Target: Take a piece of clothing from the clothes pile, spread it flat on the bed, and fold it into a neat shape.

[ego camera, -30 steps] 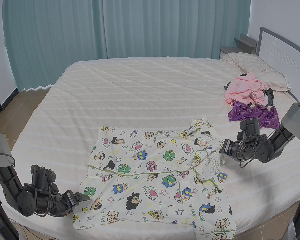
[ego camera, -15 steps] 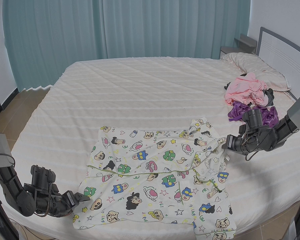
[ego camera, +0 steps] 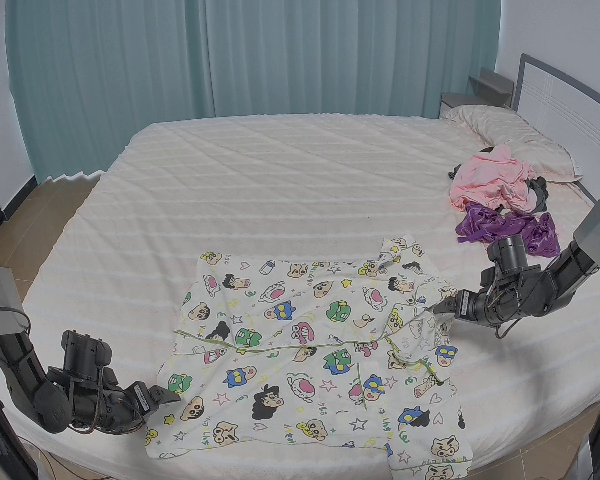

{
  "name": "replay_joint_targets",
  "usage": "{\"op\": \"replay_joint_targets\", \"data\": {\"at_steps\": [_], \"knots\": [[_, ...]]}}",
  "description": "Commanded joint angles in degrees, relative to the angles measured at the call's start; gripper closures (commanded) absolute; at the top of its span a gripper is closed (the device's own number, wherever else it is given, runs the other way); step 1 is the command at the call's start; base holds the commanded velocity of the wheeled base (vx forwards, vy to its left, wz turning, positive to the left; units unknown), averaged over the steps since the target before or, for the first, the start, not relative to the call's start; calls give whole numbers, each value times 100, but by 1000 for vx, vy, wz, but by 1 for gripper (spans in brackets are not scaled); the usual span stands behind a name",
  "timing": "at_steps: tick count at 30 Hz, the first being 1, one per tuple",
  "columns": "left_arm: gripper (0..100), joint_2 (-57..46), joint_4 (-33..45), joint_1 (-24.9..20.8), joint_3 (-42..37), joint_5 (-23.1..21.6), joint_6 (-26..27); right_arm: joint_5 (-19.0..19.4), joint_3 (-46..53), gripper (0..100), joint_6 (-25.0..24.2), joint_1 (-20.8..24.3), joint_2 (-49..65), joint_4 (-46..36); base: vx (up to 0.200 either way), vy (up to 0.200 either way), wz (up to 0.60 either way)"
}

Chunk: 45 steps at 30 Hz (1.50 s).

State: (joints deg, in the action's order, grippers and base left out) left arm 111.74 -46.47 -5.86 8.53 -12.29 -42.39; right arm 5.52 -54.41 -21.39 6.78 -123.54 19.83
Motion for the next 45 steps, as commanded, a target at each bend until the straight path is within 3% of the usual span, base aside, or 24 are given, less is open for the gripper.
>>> {"op": "replay_joint_targets", "data": {"at_steps": [1, 9, 32, 45], "knots": [[0, -3, -2, -2, -1, -2, 2, 19, 396, 0, 127, -10, 49, 205, 0, 0, 0], [0, -3, -2, -2, -1, -2, 2, -7, 633, 0, 136, 34, -267, 724, 0, 0, 0], [0, -3, -2, -2, -1, -2, 2, 37, 1187, 0, 162, -203, 172, 759, 0, 0, 0], [0, 6, -2, -2, -1, -2, 2, 37, 519, 0, 127, -98, -487, 697, 0, 0, 0]]}}
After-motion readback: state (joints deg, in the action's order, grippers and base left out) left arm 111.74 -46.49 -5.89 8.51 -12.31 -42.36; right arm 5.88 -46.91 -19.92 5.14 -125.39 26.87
